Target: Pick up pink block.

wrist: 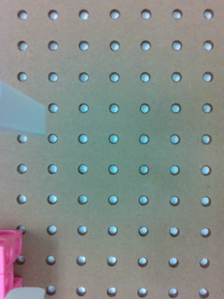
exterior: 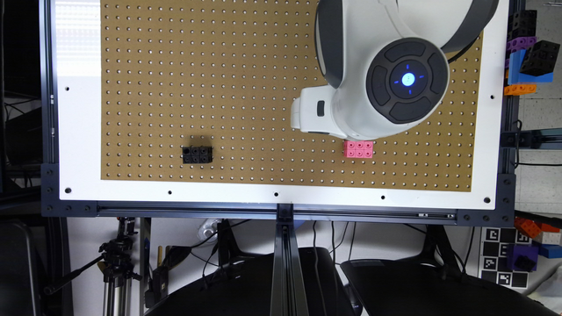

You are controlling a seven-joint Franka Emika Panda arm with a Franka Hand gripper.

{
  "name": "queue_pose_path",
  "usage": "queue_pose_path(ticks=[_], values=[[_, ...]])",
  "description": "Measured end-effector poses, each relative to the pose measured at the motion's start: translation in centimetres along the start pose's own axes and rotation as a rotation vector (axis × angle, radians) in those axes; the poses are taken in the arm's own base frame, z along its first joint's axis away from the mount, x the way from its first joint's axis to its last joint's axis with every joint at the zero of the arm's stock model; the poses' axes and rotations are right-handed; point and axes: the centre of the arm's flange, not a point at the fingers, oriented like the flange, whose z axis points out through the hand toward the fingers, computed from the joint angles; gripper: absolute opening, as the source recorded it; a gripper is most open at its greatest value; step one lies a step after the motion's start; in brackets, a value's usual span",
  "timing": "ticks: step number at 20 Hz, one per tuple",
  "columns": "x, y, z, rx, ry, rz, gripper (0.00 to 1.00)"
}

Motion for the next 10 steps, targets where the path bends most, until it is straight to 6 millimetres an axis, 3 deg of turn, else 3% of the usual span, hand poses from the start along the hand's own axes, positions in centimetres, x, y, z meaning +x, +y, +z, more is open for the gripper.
queue_pose_path(ticks=[5,10], values=[[-0.1,-0.3,-0.2,0.006,0.001,-0.003,1.00],[-0.4,-4.4,-0.4,0.050,0.004,-0.012,1.00]])
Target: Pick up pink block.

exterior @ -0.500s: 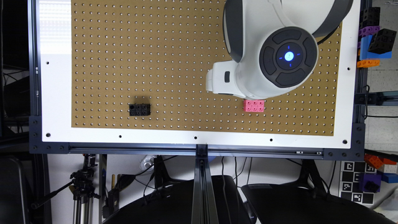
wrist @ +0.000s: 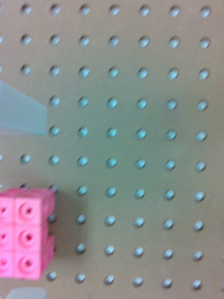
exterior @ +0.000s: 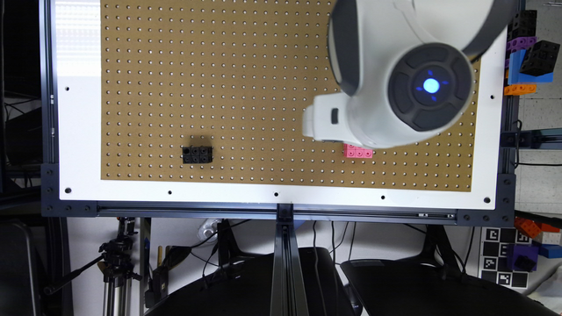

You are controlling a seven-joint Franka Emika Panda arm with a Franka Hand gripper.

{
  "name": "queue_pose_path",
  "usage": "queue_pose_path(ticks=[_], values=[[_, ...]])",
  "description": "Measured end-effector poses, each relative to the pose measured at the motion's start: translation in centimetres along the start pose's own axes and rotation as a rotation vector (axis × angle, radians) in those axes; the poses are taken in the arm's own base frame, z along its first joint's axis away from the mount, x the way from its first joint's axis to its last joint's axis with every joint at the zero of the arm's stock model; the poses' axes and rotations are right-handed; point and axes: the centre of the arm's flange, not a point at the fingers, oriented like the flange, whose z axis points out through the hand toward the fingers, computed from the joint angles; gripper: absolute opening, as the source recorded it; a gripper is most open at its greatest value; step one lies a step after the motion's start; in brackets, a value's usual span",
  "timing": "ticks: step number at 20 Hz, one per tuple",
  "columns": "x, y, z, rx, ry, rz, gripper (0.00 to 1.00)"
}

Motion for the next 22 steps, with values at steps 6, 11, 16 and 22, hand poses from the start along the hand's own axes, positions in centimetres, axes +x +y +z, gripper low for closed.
queue_pose_path(ticks=[6,11,16,22], values=[[1.4,-3.1,1.4,0.016,-0.006,-0.002,1.00],[1.1,-3.6,1.4,0.016,-0.010,-0.005,1.00],[1.0,-3.3,2.8,0.003,-0.020,-0.005,1.00],[1.0,-3.2,6.1,-0.002,-0.029,-0.003,1.00]])
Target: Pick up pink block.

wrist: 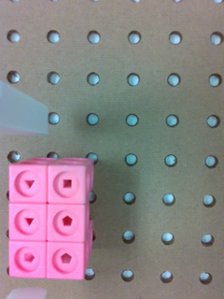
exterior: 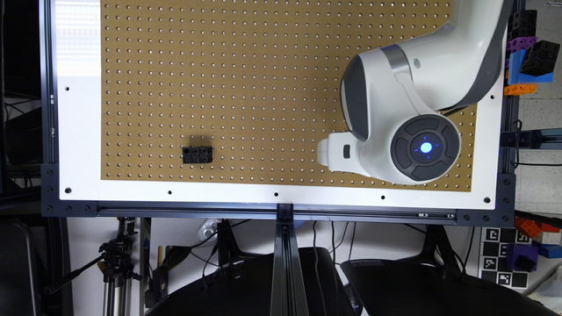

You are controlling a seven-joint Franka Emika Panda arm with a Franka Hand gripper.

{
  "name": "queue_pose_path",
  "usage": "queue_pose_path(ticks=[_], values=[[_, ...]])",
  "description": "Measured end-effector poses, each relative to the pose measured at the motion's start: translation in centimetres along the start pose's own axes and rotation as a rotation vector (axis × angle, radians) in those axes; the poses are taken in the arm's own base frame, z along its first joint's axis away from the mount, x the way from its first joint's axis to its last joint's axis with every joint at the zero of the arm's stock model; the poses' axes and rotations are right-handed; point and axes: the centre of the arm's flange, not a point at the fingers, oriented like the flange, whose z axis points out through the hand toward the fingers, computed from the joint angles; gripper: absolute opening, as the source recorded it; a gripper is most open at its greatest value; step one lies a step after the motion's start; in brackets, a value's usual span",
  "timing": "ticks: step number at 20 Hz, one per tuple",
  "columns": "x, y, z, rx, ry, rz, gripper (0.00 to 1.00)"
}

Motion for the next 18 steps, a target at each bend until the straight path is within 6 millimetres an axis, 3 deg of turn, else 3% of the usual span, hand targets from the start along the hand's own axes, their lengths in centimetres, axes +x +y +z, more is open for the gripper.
queue_pose_path(ticks=[7,15,18], values=[[-0.2,-0.1,0.4,-0.004,-0.004,-0.002,1.00],[-0.4,0.2,3.1,-0.007,-0.010,-0.002,1.00],[-0.3,0.0,3.0,-0.005,-0.009,-0.002,1.00]])
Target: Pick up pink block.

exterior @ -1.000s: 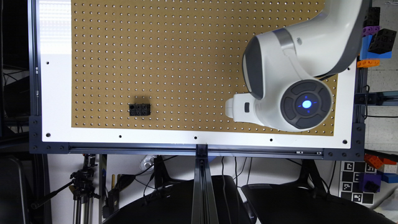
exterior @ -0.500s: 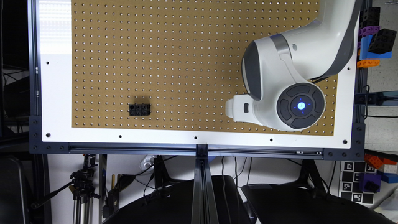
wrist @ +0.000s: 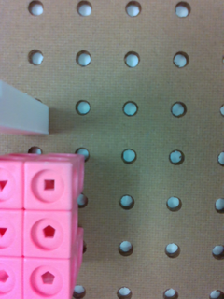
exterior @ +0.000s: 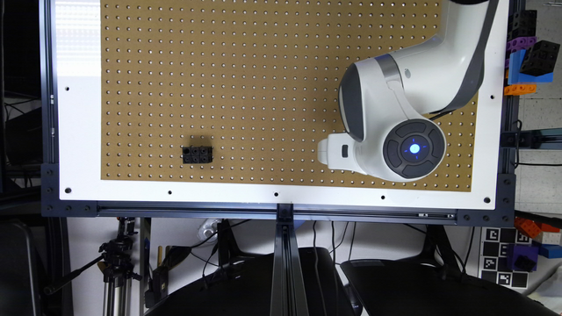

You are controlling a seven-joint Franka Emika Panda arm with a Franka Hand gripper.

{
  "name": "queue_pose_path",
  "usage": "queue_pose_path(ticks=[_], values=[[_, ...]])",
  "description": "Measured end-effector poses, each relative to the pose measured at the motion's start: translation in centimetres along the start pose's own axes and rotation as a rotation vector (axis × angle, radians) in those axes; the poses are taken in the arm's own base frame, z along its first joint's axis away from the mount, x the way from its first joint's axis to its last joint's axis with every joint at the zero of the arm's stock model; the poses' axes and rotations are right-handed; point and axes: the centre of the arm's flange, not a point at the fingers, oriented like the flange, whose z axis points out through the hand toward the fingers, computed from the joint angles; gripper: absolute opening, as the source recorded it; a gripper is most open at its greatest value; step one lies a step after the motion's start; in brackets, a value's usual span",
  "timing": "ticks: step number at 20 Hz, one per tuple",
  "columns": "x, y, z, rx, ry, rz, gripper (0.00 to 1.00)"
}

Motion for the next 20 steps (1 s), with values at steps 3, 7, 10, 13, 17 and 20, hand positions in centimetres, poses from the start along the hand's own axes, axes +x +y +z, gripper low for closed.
queue_pose_path(ticks=[3,7,10,13,17,20], values=[[0.04,0.03,0.01,0.000,0.000,0.001,0.00],[0.04,0.04,0.01,0.000,0.000,0.001,0.00],[0.11,0.13,0.02,-0.003,-0.001,0.002,0.00],[0.14,0.15,0.02,-0.004,-0.001,0.003,0.00],[0.15,0.15,0.02,-0.004,-0.001,0.003,0.00],[0.15,0.16,0.02,-0.004,-0.001,0.003,0.00]])
